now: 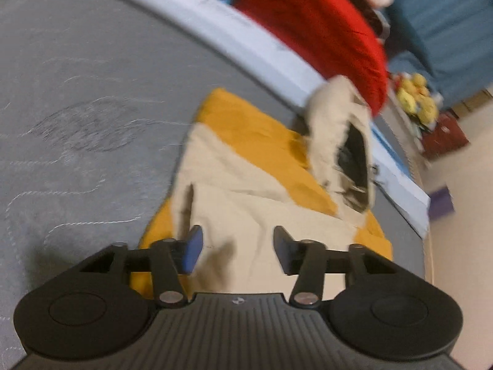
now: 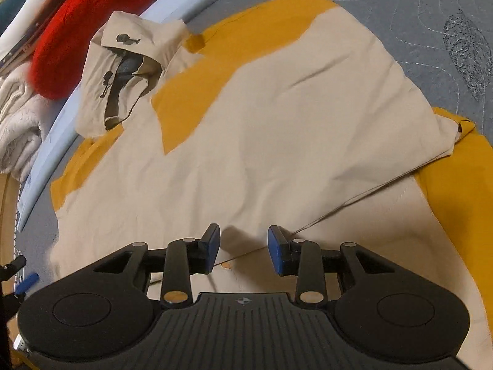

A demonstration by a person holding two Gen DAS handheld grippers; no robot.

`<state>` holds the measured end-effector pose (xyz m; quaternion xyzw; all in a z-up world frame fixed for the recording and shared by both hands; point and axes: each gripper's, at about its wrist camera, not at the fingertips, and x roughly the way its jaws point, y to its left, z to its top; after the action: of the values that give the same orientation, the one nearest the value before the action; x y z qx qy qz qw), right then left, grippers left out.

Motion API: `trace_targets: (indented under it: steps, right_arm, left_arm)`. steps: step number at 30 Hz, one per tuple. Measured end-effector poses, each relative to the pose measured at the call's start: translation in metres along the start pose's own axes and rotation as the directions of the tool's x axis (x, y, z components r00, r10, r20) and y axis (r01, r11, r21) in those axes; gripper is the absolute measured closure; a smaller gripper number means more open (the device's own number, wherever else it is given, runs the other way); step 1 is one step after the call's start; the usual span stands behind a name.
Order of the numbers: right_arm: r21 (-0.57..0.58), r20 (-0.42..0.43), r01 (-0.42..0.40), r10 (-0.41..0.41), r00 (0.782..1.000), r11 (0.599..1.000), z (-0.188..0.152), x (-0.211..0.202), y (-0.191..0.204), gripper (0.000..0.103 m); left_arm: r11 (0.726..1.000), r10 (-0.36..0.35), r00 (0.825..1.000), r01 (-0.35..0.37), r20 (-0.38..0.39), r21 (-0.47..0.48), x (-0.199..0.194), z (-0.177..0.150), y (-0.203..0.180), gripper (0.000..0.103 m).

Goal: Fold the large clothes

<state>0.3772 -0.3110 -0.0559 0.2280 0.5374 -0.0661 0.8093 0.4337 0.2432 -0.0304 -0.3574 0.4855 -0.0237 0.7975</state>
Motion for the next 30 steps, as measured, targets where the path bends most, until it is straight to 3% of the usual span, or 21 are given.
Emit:
trace_targets:
  steps: [3, 7, 11, 13, 14, 20, 23, 26, 30]
  right_arm:
    - [0.002, 0.007, 0.002, -0.002, 1.000, 1.000, 0.000, -0.003, 0.000, 0.067]
    - [-0.004, 0.021, 0.012, -0.012, 1.000, 1.000, 0.004, -0.004, -0.001, 0.067]
    - [0.008, 0.027, 0.018, -0.018, 0.999, 1.000, 0.008, -0.004, -0.005, 0.067]
    - [0.009, 0.030, 0.023, -0.023, 0.999, 1.000, 0.010, -0.003, -0.004, 0.067]
    - [0.006, 0.034, 0.028, -0.028, 0.999, 1.000, 0.010, -0.003, -0.004, 0.067]
    - [-0.026, 0.096, 0.052, -0.049, 0.994, 0.998, 0.014, -0.011, -0.001, 0.067]
    - [0.037, 0.100, 0.106, -0.109, 0.989, 0.994, 0.015, -0.008, -0.014, 0.068]
    - [0.111, 0.088, 0.136, -0.146, 0.985, 0.985, 0.017, -0.007, -0.028, 0.069]
    - [0.098, 0.139, 0.131, -0.144, 0.980, 0.986, 0.019, -0.016, -0.024, 0.067]
  left_arm:
    - [0.996, 0.087, 0.996, -0.087, 0.003, 0.003, 0.005, 0.001, 0.004, 0.048]
    - [0.996, 0.079, 0.996, -0.078, -0.033, 0.039, 0.013, -0.004, 0.001, 0.050]
    - [0.980, 0.159, 0.985, -0.148, -0.069, 0.135, 0.028, -0.019, -0.013, 0.069]
    - [0.972, 0.178, 0.981, -0.164, -0.074, 0.170, 0.032, -0.024, -0.016, 0.085]
    - [0.967, 0.191, 0.980, -0.177, -0.061, 0.185, 0.033, -0.028, -0.020, 0.100]
    - [0.957, 0.166, 0.981, -0.186, 0.105, 0.224, 0.013, -0.023, -0.032, 0.101]
    - [0.950, 0.184, 0.979, -0.201, 0.092, 0.239, 0.019, -0.024, -0.035, 0.099]
    - [0.942, 0.201, 0.967, -0.235, 0.157, 0.241, 0.015, -0.023, -0.041, 0.098]
    - [0.947, 0.094, 0.984, -0.136, 0.153, 0.292, 0.012, -0.027, -0.056, 0.093]
